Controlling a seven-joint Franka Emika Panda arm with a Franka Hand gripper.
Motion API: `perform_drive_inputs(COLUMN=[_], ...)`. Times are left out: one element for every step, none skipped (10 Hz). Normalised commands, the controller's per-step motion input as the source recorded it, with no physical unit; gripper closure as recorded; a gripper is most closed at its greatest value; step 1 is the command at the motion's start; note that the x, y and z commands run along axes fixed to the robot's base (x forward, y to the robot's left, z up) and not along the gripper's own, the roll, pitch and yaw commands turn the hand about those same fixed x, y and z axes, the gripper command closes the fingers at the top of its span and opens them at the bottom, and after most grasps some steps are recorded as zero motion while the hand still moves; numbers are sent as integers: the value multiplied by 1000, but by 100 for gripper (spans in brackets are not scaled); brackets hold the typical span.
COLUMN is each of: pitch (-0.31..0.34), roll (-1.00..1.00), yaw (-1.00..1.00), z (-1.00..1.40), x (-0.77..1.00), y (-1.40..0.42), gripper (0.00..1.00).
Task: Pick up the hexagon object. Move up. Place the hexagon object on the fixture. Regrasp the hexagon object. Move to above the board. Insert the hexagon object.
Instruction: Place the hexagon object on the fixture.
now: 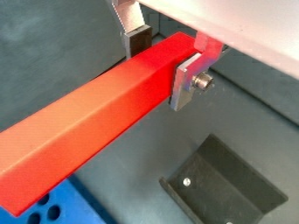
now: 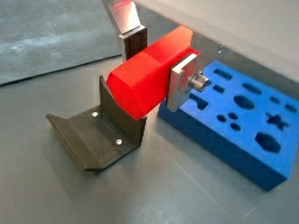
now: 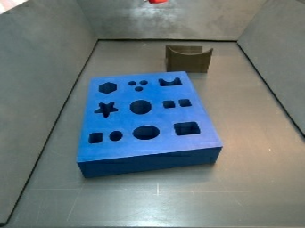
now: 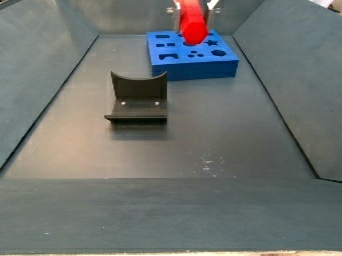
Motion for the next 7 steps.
perform_drive_inputs(pitch=[186,171,142,115,89,77,62], roll=[-1000,-919,-772,-623,-422,-286,-213], yaw=[-89,-111,-115,-118,-111,-104,-95], z=[-38,-35,-34,-30,-30,-26,-19], x=[1000,1000,1000,1000,1000,1000,1000], y=[160,138,123,112,102,90,71], gripper=[100,100,100,100,100,100,100])
